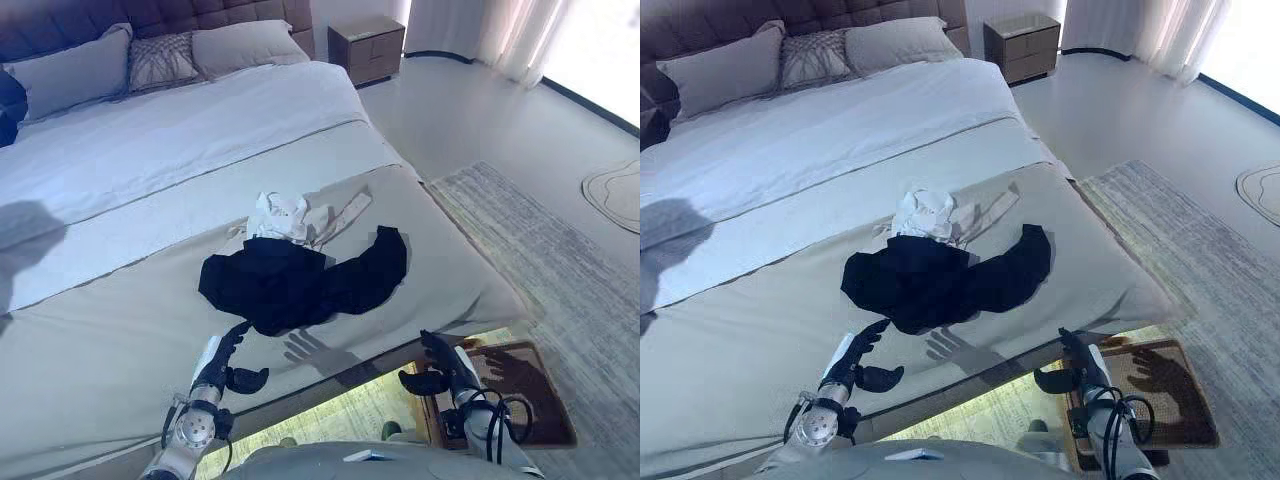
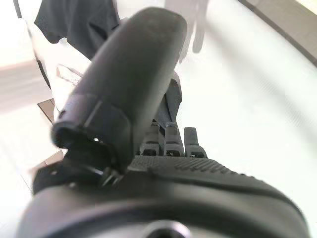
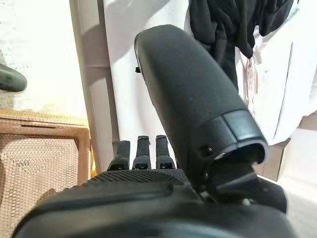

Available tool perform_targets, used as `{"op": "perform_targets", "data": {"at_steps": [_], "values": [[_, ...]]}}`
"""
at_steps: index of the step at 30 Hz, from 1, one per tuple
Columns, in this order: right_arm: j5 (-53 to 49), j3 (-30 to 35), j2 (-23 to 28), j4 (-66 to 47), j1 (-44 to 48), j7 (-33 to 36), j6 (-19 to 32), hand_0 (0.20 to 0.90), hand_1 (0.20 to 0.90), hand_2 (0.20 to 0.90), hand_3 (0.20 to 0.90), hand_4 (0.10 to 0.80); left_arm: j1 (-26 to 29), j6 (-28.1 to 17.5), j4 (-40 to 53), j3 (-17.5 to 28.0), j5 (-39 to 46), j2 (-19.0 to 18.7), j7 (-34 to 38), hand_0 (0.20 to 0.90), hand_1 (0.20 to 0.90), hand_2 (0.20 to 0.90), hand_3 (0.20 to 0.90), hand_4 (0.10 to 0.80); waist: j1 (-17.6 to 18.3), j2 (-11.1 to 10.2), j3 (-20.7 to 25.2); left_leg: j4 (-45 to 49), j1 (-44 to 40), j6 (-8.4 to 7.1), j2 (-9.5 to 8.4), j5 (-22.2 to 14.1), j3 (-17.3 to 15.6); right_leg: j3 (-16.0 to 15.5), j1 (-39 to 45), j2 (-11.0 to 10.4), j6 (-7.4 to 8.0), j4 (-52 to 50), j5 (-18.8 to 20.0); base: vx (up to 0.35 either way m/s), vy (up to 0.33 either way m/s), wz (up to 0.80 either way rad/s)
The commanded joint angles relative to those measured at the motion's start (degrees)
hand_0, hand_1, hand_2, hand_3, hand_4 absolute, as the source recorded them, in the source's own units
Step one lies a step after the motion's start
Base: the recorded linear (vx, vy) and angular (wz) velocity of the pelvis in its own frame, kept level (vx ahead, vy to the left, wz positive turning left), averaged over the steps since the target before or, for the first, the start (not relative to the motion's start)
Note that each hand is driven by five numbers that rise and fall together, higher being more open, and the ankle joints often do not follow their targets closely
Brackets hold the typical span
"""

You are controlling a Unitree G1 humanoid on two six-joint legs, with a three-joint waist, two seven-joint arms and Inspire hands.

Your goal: Pick up the clothes from the bed and place them into the basket

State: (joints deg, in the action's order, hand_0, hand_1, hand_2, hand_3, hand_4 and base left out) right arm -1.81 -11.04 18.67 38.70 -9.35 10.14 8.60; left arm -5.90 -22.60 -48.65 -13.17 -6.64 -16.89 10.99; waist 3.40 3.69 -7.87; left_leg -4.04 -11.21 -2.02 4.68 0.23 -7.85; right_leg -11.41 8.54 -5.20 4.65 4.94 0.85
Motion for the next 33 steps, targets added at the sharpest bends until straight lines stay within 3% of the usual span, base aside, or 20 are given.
{"op": "perform_targets", "data": {"at_steps": [1, 7, 12, 22, 33], "values": [[0.84, 1.74, -1.56, -1.92, 3.08, 2.83, 6.47, 0.9, 0.9, 0.9, 0.9, 0.8, 4.24, -2.17, 1.51, 3.3, 1.3, -2.65, 2.02, 0.9, 0.9, 0.9, 0.9, 0.8, 0.45, -2.78, 0.45, 4.72, 3.53, 1.18, -4.56, -5.68, -1.41, 1.02, -2.09, 2.29, -0.56, -7.54, -6.27, 0.0, 0.0, 0.0], [5.01, 1.02, -0.84, -2.11, 3.39, 7.7, 8.21, 0.9, 0.9, 0.9, 0.9, 0.8, 4.16, -0.35, 0.05, 3.34, 2.75, -2.34, 2.02, 0.9, 0.9, 0.9, 0.9, 0.8, 0.53, -2.39, 0.52, 4.72, 3.4, 1.4, -4.77, -5.97, -1.32, 1.19, -2.17, 2.26, -0.51, -7.62, -6.39, 0.002, 0.018, 0.0], [2.04, 0.37, -0.9, -2.0, 3.96, 2.4, 7.38, 0.9, 0.9, 0.9, 0.9, 0.8, 3.9, 4.16, -4.61, 4.75, 4.65, -1.84, 2.84, 0.9, 0.9, 0.9, 0.9, 0.8, 0.82, -2.34, 0.62, 4.9, 3.14, 1.47, -4.81, -6.15, -1.48, 1.32, -2.07, 2.17, -0.58, -7.75, -6.58, 0.0, 0.0, 0.0], [8.7, 0.74, 2.91, -5.53, 4.28, 4.93, 3.95, 0.9, 0.9, 0.9, 0.9, 0.8, 4.17, 3.11, 1.25, 6.78, 1.7, -4.58, 8.55, 0.9, 0.9, 0.9, 0.9, 0.8, 0.05, -2.34, -0.55, 6.13, 4.26, 1.29, -5.01, -6.06, -0.57, 0.79, -2.64, 1.87, -1.03, -8.59, -6.74, -0.008, 0.004, 0.01], [14.85, -3.31, 7.71, -9.71, 15.25, 6.55, 1.49, 0.9, 0.9, 0.9, 0.9, 0.8, 4.8, 3.83, 5.34, 3.86, -2.63, -5.33, 9.81, 0.9, 0.9, 0.9, 0.9, 0.8, -4.73, -3.16, -0.56, 5.3, 4.82, 0.82, -4.87, -5.42, 2.44, -2.0, -2.03, 1.93, -1.84, -9.47, -8.07, 0.034, -0.024, 0.15]]}}
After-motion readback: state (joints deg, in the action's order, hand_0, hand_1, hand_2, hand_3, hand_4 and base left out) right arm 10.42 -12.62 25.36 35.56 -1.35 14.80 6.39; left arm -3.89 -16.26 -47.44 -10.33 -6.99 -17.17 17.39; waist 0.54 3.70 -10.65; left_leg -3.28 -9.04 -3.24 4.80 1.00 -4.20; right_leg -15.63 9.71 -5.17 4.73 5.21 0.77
